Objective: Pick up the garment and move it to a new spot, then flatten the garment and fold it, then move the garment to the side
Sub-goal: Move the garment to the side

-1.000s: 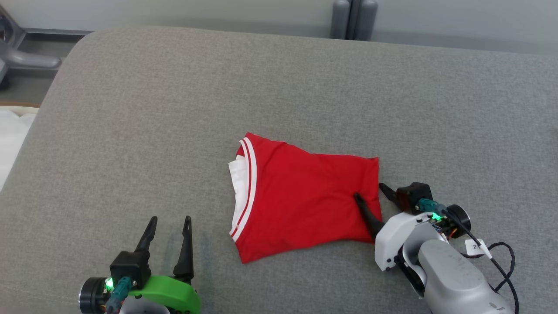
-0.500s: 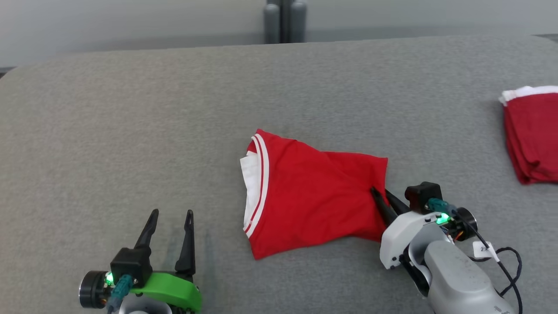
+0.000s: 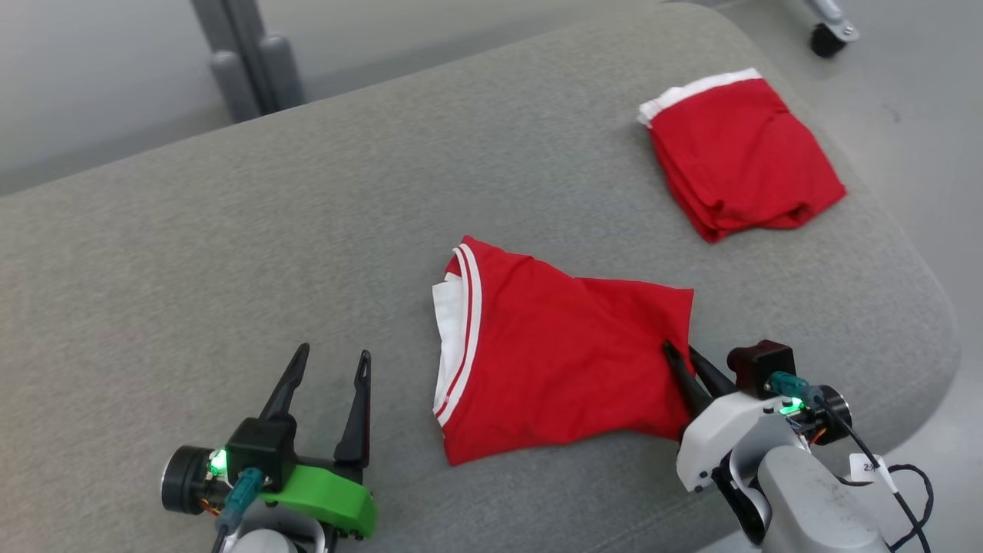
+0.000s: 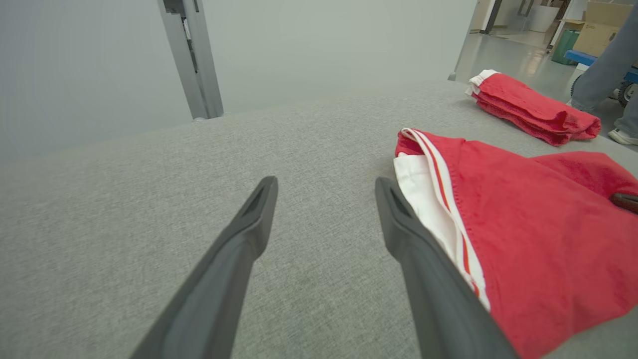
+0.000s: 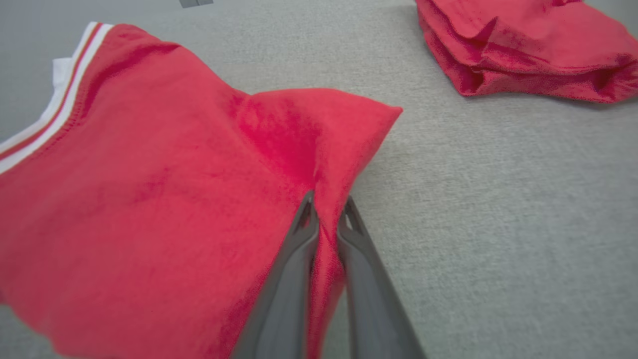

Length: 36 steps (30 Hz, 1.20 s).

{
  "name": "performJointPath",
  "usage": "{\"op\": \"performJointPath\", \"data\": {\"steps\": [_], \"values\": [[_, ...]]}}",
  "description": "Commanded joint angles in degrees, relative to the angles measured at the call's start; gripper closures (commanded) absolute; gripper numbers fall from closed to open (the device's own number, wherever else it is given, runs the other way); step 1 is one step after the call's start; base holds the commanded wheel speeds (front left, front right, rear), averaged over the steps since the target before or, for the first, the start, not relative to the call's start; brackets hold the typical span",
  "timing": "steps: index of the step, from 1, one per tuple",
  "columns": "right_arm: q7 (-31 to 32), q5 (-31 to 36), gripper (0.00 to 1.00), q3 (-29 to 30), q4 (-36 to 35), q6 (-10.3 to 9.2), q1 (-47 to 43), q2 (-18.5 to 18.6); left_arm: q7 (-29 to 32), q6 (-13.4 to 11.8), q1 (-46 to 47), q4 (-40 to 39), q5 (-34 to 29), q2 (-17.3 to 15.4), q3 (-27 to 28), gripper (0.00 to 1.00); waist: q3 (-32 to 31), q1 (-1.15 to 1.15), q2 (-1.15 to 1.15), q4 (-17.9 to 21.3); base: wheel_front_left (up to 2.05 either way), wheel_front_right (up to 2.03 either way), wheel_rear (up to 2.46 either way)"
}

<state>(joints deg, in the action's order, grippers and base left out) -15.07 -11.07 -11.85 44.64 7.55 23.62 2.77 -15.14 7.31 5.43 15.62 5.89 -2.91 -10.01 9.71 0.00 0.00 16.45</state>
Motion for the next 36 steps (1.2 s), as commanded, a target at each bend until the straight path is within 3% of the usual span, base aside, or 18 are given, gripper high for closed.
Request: {"op": "performJointPath", "data": {"steps": [1, 11, 17, 23, 28, 36], "values": [[-0.1, -0.2, 1.00, 0.3, -0.6, -0.14, -1.1, 0.3, 0.1, 0.2, 0.9, 0.1, -0.3, -0.6, -0.4, 0.00, 2.0, 0.00, 0.00, 10.2, 0.00, 0.00, 0.00], [-0.1, 0.3, 1.00, 0.9, -2.8, -0.13, -1.4, 0.2, 0.0, 0.2, 0.4, 0.2, 0.5, -1.9, -1.8, 0.00, 3.4, 0.00, 0.00, 12.4, 0.00, 0.00, 0.00], [-0.1, 2.1, 1.00, 1.0, -4.2, -0.13, 2.9, 0.2, 0.0, 0.2, 1.8, -0.2, 0.8, -3.2, -2.1, 0.00, 5.8, 0.00, 0.00, 9.8, 0.00, 0.00, 0.00], [1.6, 8.2, 1.00, 2.3, -4.0, -0.12, 14.2, 0.2, 0.0, 0.2, 3.8, -1.2, 1.3, -4.9, -2.1, 0.00, 9.8, 0.00, 0.00, 6.2, 0.00, 0.00, 0.00], [6.4, 17.2, 1.00, 10.0, -2.1, -0.12, 25.2, 0.9, 0.0, 0.2, 5.5, -1.5, 2.2, -6.3, -2.3, 0.00, 13.3, 0.00, 0.00, 3.4, 0.00, 0.00, 0.00], [13.6, 33.3, 1.00, 28.6, -2.5, -0.13, 32.5, 8.2, 0.1, 0.2, 8.5, -1.8, 3.1, -7.3, -3.3, 0.00, 17.6, 0.00, 0.00, -1.9, 0.00, 0.00, 0.00]]}}
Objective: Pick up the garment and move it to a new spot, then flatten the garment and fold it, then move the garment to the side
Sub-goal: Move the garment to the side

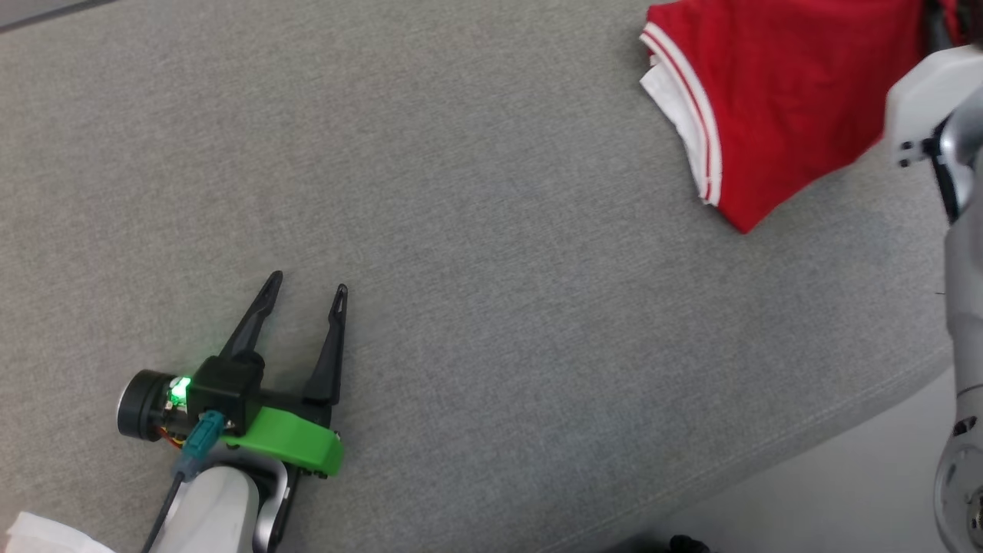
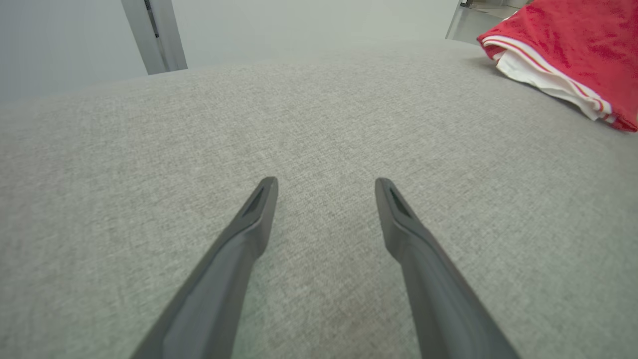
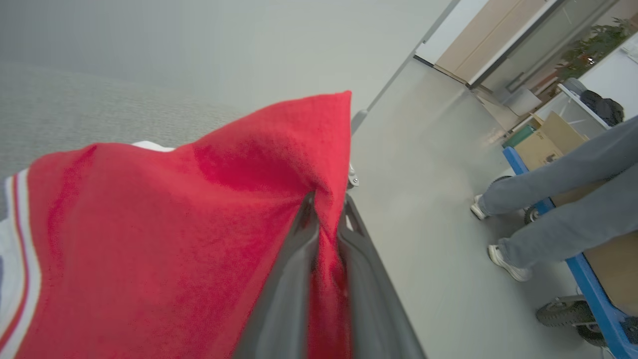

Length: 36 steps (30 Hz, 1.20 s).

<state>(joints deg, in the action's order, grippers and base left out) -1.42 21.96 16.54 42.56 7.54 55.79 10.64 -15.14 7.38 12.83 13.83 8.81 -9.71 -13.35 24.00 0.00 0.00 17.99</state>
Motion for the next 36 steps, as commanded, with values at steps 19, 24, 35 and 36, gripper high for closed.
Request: {"op": "performJointPath", "data": {"steps": [19, 24, 35, 36], "values": [[-13.7, 0.1, 0.00, 6.5, -7.5, -0.11, 2.0, -7.5, 0.1, 0.1, 0.3, 1.2, -0.6, 1.3, 4.9, 0.00, -1.2, 0.00, 0.00, -4.7, 0.00, 0.00, 0.00], [-13.7, -15.4, 0.00, -4.2, -14.0, -0.11, -4.0, -7.6, 0.1, 0.1, -0.1, 2.0, -1.0, 2.3, 6.7, 0.00, -4.3, 0.00, 0.00, -6.2, 0.00, 0.00, 0.00], [-13.8, -26.2, 0.00, -14.2, -15.7, -0.11, -20.3, -7.6, 0.0, 0.1, -2.6, 4.0, -2.0, 5.4, 12.1, 0.00, -10.7, 0.00, 0.00, -12.6, 0.00, 0.00, 0.00], [-13.8, -26.9, 0.00, -14.3, -15.2, -0.11, -21.8, -7.6, 0.1, 0.1, -2.8, 4.2, -2.0, 5.6, 12.4, 0.00, -11.2, 0.00, 0.00, -13.2, 0.00, 0.00, 0.00]]}}
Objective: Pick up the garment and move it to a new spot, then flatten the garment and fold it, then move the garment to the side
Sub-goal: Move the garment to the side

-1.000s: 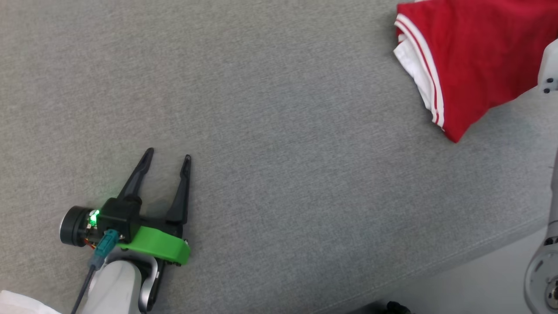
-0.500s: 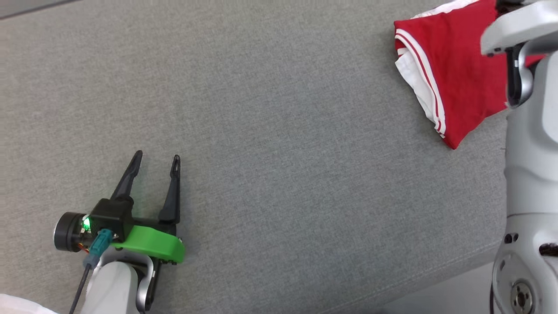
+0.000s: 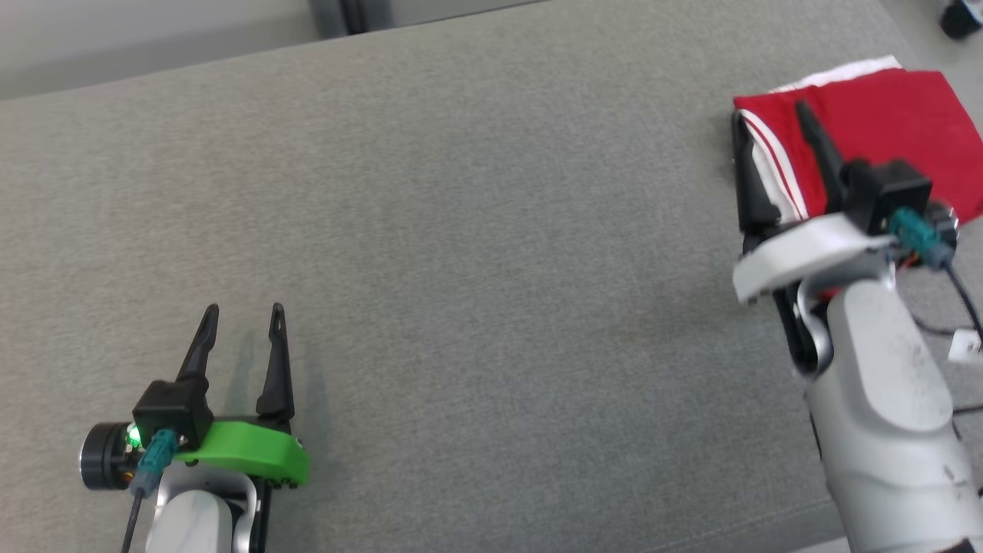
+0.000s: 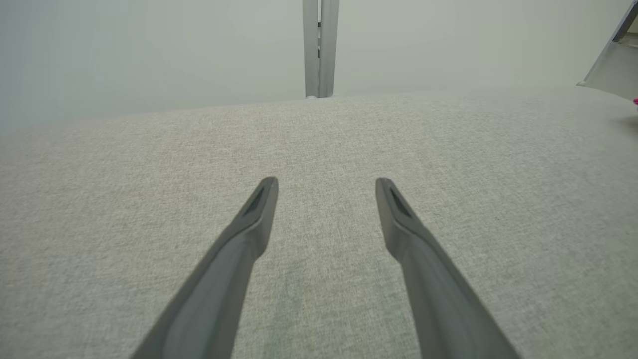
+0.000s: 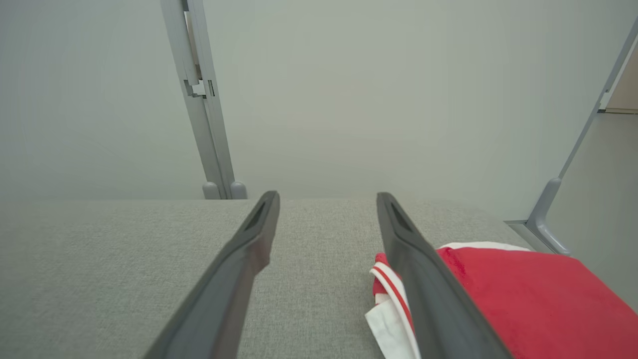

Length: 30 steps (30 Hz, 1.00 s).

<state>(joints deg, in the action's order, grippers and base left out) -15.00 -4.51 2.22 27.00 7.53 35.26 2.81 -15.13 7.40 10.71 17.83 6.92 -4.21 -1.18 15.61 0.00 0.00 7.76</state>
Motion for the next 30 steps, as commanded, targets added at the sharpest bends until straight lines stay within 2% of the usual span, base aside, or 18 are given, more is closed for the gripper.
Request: {"op": "performJointPath", "data": {"steps": [1, 13, 23, 30], "values": [[-0.2, -0.8, 0.00, 0.2, 0.6, -0.10, -2.5, 0.3, 0.0, 0.1, -1.0, 0.3, -0.2, 0.3, 0.5, 0.00, -3.3, 0.00, 0.00, -3.6, 0.00, 0.00, 0.00], [-0.2, -2.6, 0.00, -0.5, 1.9, -0.10, -15.9, 0.3, 0.0, 0.1, -5.4, 1.5, -1.0, 1.2, 4.0, 0.00, -8.8, 0.00, 0.00, -8.0, 0.00, 0.00, 0.00], [-0.2, -4.4, 0.00, -0.2, -0.1, -0.10, -22.8, 0.3, 0.0, 0.1, -10.9, 0.7, 1.3, 1.2, 3.6, 0.00, -13.9, 0.00, 0.00, -8.1, 0.00, 0.00, 0.00], [-0.2, -5.0, 0.00, 0.0, -1.1, -0.10, -24.9, 0.2, 0.0, 0.0, -12.8, 0.4, 1.9, 1.2, 3.3, 0.00, -15.3, 0.00, 0.00, -8.2, 0.00, 0.00, 0.00]]}}
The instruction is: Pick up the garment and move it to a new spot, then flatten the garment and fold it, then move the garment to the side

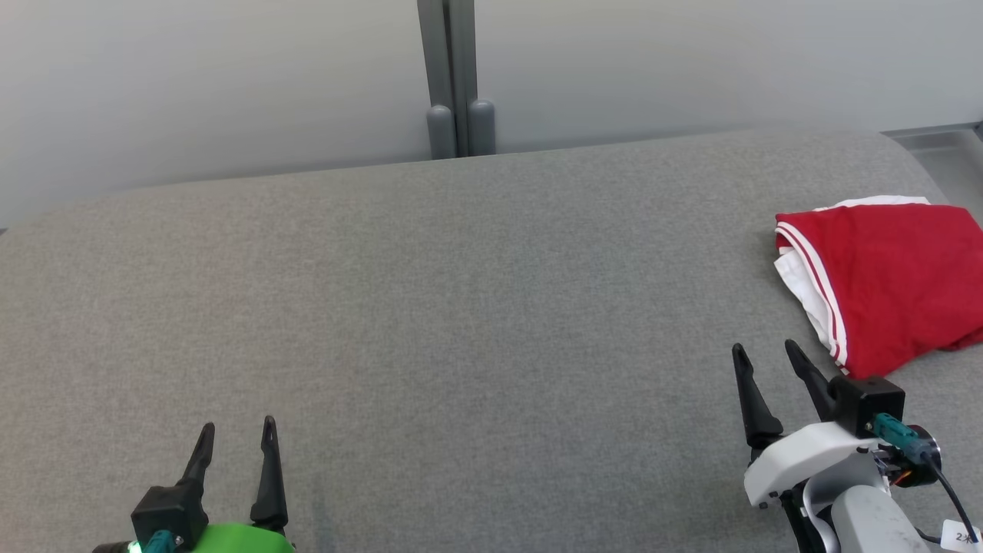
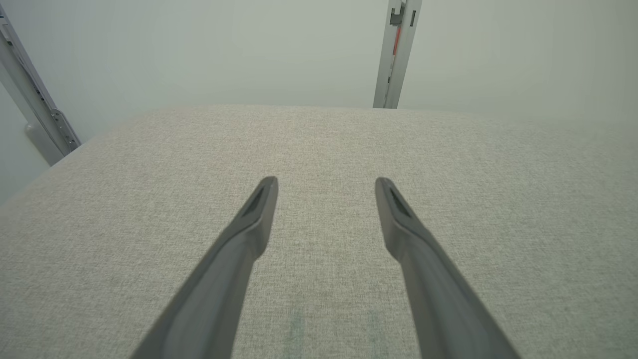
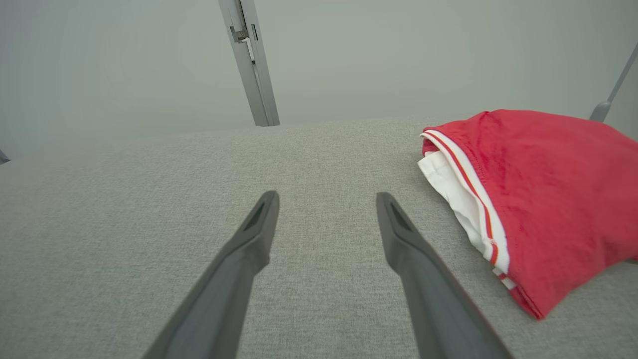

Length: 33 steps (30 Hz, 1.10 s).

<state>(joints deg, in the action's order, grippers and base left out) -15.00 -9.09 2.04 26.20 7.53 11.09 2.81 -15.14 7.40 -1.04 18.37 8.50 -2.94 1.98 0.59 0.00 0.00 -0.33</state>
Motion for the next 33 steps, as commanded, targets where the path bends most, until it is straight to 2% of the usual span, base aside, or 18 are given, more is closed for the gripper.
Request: {"op": "performJointPath", "data": {"steps": [1, 3, 4, 8, 33], "values": [[-0.2, -0.5, 0.00, 0.1, -0.4, -0.10, -0.9, 0.2, 0.0, 0.0, -1.2, -0.2, 0.4, 0.0, 0.1, 0.00, -0.3, 0.00, 0.00, -0.1, 0.00, 0.00, 0.00], [-0.2, -0.5, 0.00, 0.0, -0.6, -0.10, -1.3, 0.2, 0.0, 0.1, -1.2, -0.1, 1.2, 0.0, -0.1, 0.00, -0.6, 0.00, 0.00, -0.2, 0.00, 0.00, 0.00], [0.0, 0.0, 1.00, 0.0, -0.4, 0.00, -0.7, 0.0, 0.0, 0.0, -0.7, 0.1, 1.3, 0.0, -0.2, 1.00, -0.5, 0.00, 0.00, -0.2, 0.00, 0.00, 0.00], [0.2, -0.2, 1.00, 0.0, 1.3, 0.00, -1.9, -0.5, 0.1, 0.0, -0.8, 2.0, 1.5, 0.3, -0.3, 1.00, -0.6, 0.00, 0.00, -0.2, 0.00, 0.00, 0.00], [6.8, -25.9, 1.00, 1.4, -3.0, -0.02, -2.8, -0.2, 6.8, 0.0, 2.0, 0.0, 27.0, 0.2, 1.2, 1.00, -0.6, 0.00, 0.00, -0.1, 0.00, 0.00, 0.00]]}}
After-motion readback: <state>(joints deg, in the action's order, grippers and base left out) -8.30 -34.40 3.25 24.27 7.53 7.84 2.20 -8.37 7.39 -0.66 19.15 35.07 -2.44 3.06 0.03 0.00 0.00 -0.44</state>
